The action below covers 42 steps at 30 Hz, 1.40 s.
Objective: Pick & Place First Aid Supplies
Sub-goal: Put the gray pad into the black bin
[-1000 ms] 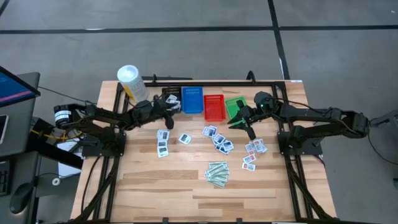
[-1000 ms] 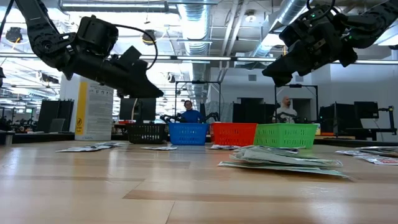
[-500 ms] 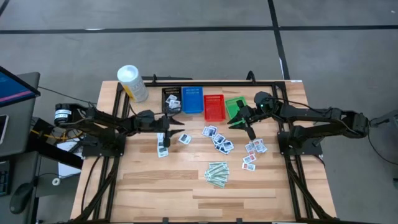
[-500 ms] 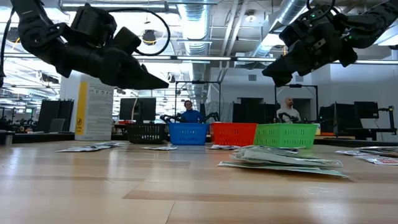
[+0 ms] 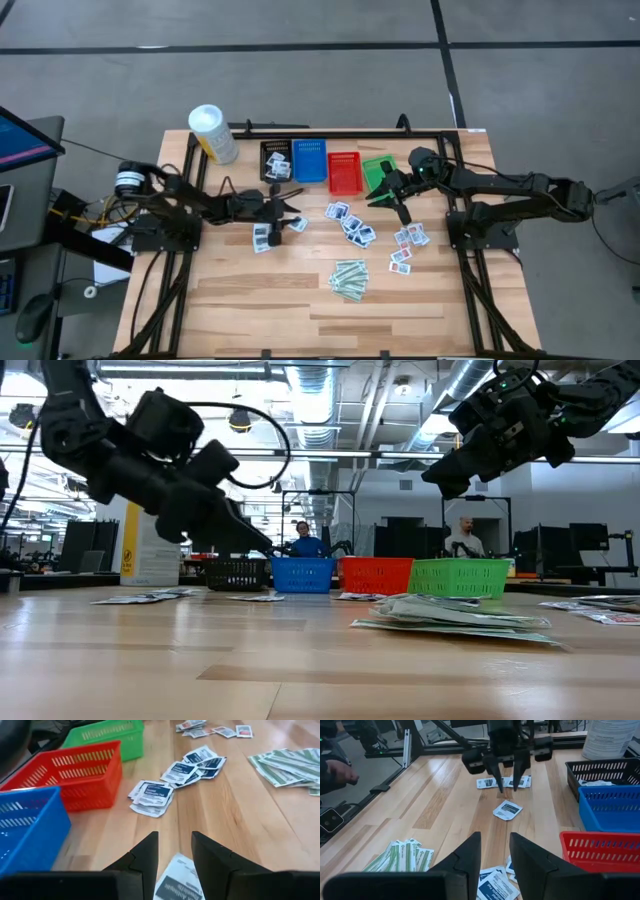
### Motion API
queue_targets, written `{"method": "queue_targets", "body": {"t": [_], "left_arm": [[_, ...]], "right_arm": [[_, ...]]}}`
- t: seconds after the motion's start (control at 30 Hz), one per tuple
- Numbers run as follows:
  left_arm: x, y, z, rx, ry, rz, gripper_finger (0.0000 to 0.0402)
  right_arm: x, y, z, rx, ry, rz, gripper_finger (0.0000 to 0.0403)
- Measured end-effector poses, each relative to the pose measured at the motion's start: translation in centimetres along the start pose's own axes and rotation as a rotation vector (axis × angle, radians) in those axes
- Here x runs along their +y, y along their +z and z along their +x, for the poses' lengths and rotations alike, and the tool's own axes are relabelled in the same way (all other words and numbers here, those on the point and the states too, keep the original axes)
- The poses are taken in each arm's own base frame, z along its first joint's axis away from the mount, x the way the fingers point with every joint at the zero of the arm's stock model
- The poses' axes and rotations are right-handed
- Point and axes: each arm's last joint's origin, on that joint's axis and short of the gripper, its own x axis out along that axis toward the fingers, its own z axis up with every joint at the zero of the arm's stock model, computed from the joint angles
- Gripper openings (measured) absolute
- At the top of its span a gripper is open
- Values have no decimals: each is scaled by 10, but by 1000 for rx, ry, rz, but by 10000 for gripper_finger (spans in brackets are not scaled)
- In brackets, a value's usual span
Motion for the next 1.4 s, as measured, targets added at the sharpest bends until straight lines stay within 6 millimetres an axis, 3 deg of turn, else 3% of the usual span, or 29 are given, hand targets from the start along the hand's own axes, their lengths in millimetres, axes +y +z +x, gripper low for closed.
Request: {"method": "queue_targets", "body": {"t": [0.4, 0.87, 1.4], "left_arm": [[-16, -23, 18, 106, -130, 4, 125], [-25, -28, 18, 160, -109, 27, 175], [-26, -34, 17, 242, -96, -113, 148]], "right_arm": [[0, 0, 0, 0, 0, 9, 98], [0, 0, 0, 0, 0, 9, 98], [0, 0, 0, 0, 0, 10, 98]]}}
